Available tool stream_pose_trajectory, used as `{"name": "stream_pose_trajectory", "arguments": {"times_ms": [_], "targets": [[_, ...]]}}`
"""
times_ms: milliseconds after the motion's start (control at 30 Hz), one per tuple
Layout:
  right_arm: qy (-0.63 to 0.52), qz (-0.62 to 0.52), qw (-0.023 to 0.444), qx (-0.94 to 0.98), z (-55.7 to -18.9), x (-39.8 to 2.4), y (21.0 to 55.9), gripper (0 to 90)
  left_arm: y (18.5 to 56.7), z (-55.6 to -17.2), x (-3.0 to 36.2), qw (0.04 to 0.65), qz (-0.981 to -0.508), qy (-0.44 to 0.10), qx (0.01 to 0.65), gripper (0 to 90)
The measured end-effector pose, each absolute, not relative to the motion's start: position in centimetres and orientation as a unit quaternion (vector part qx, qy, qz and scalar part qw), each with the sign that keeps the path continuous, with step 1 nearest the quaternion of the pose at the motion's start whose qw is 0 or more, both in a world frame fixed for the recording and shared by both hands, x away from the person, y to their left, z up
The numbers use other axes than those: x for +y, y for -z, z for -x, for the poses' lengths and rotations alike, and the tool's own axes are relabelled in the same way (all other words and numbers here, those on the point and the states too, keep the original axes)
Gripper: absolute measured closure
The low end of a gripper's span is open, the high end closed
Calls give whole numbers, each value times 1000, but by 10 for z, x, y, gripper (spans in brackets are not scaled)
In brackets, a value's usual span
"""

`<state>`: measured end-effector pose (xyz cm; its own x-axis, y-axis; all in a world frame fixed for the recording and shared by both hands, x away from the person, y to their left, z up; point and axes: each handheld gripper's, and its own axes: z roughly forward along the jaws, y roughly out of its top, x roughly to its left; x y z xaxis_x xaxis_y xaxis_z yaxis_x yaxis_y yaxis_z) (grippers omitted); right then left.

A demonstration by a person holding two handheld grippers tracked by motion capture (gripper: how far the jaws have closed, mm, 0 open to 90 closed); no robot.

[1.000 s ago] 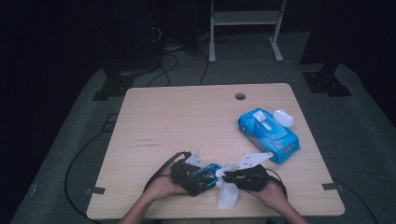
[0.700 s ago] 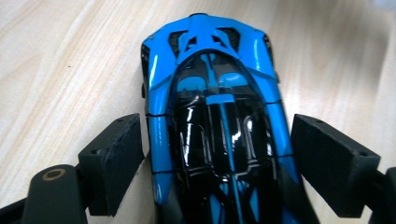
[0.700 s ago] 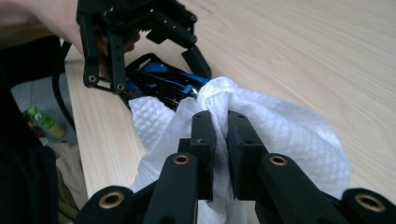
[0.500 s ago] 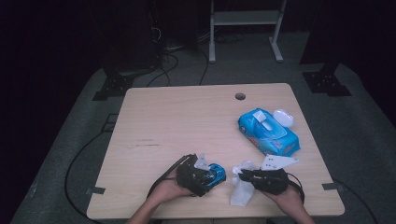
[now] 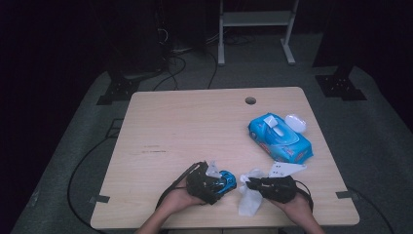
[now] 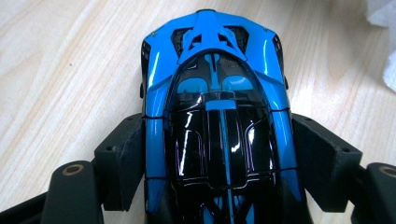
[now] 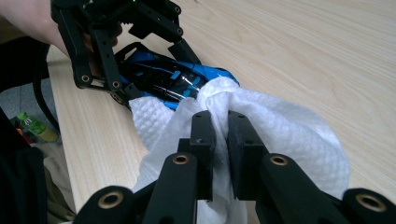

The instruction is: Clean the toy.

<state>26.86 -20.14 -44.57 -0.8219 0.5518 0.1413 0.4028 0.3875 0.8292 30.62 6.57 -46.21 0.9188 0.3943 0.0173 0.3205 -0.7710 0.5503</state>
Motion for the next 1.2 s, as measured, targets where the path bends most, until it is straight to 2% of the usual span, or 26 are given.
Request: {"name": "stream_pose_trajectory", "arguments": {"times_ms": [100, 167, 300, 533, 1200], "targets": [[-476, -289, 79, 827, -268, -203, 445, 805, 462, -306, 67, 273, -939, -64, 197, 237], [-475, -290, 79, 827, -268, -203, 445, 804, 462, -307, 66, 263, -941, -63, 203, 193], [-476, -288, 83, 827, -268, -203, 444, 804, 461, -306, 68, 257, -943, -67, 198, 188], [-474, -286, 85, 828, -268, -202, 444, 804, 460, -306, 63, 260, -943, -62, 199, 251], [-483, -289, 89, 822, -267, -205, 441, 804, 454, -306, 65, 264, -946, -71, 173, 281]]}}
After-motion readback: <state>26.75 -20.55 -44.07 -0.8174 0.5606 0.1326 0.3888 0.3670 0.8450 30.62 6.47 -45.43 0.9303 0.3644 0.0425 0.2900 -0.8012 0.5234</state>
